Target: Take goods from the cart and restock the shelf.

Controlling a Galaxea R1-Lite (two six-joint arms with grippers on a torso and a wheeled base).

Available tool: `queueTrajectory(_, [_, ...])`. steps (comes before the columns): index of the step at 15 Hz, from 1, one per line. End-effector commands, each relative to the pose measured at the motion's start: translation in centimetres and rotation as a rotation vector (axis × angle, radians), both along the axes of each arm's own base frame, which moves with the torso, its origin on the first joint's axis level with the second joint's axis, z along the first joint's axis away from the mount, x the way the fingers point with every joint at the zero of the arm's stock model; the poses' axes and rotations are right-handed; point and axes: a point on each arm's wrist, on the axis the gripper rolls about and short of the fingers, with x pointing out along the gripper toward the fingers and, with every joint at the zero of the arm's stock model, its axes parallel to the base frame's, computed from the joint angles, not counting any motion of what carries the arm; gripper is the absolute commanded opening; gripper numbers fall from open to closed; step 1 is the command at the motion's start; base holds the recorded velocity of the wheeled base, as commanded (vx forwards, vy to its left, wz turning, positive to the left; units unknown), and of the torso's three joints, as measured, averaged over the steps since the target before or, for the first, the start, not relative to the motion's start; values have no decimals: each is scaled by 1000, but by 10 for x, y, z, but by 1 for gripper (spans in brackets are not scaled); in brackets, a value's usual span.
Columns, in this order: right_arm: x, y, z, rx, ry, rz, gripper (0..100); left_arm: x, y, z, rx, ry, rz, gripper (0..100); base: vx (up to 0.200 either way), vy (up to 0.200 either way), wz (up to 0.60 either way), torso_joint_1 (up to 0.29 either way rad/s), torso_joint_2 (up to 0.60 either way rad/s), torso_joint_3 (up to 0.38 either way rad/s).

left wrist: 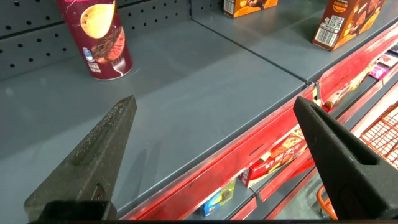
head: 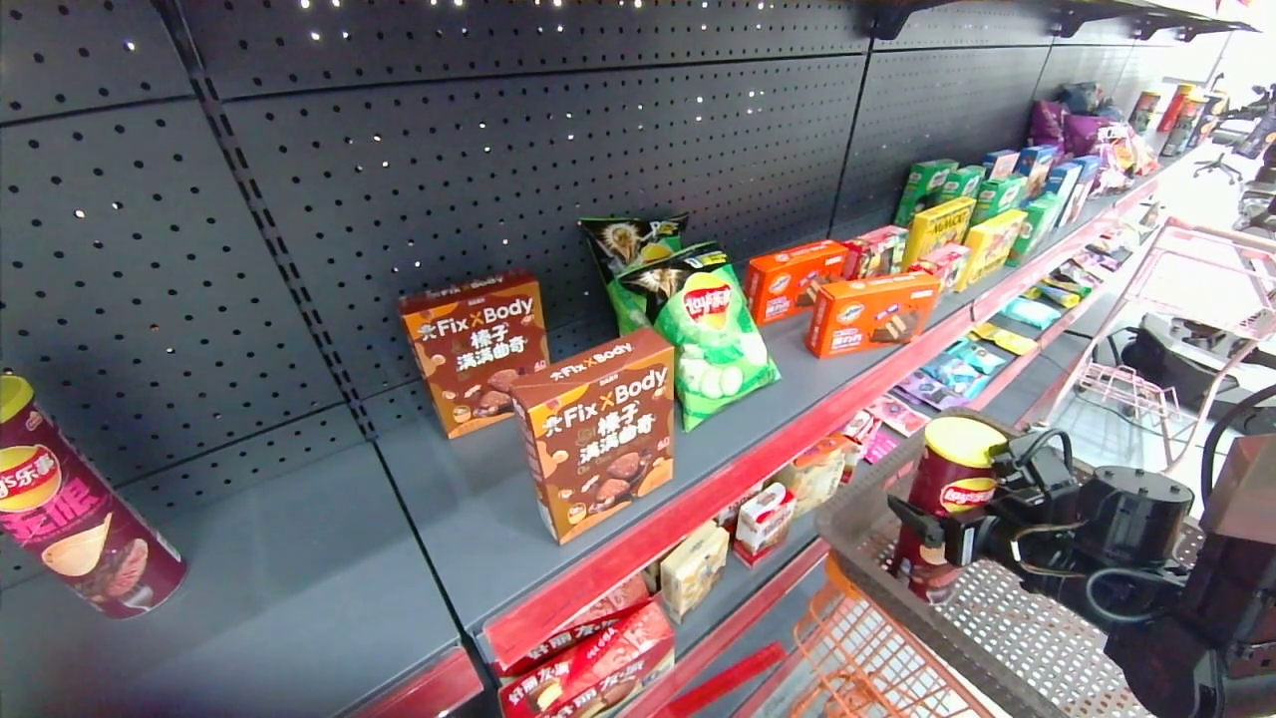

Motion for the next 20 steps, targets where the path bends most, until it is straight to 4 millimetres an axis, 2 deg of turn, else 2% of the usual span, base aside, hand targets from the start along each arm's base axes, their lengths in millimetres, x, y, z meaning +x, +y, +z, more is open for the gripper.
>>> queueTrajectory(1, [3, 1, 1, 1, -11, -1, 100, 0, 0, 0, 0, 1, 0, 100, 0, 0, 0, 0, 0, 0])
queueTrajectory(12, [11, -4, 5, -3, -45, -17, 100, 0, 0, 0, 0, 1, 0, 100, 0, 0, 0, 0, 0, 0])
queueTrajectory(13, [11, -4, 5, 1, -46, -13, 0, 0, 0, 0, 0, 1, 0, 100, 0, 0, 0, 0, 0, 0])
queueTrajectory(16, [8, -2, 6, 3, -37, -10, 0, 0, 0, 0, 0, 1, 0, 100, 0, 0, 0, 0, 0, 0])
queueTrajectory(18, [5, 0, 14, 5, -44, -4, 0, 0, 0, 0, 0, 1, 0, 100, 0, 0, 0, 0, 0, 0])
queueTrajectory(20, [-5, -2, 44, 26, -76, -44, 0, 0, 0, 0, 0, 1, 2, 100, 0, 0, 0, 0, 0, 0])
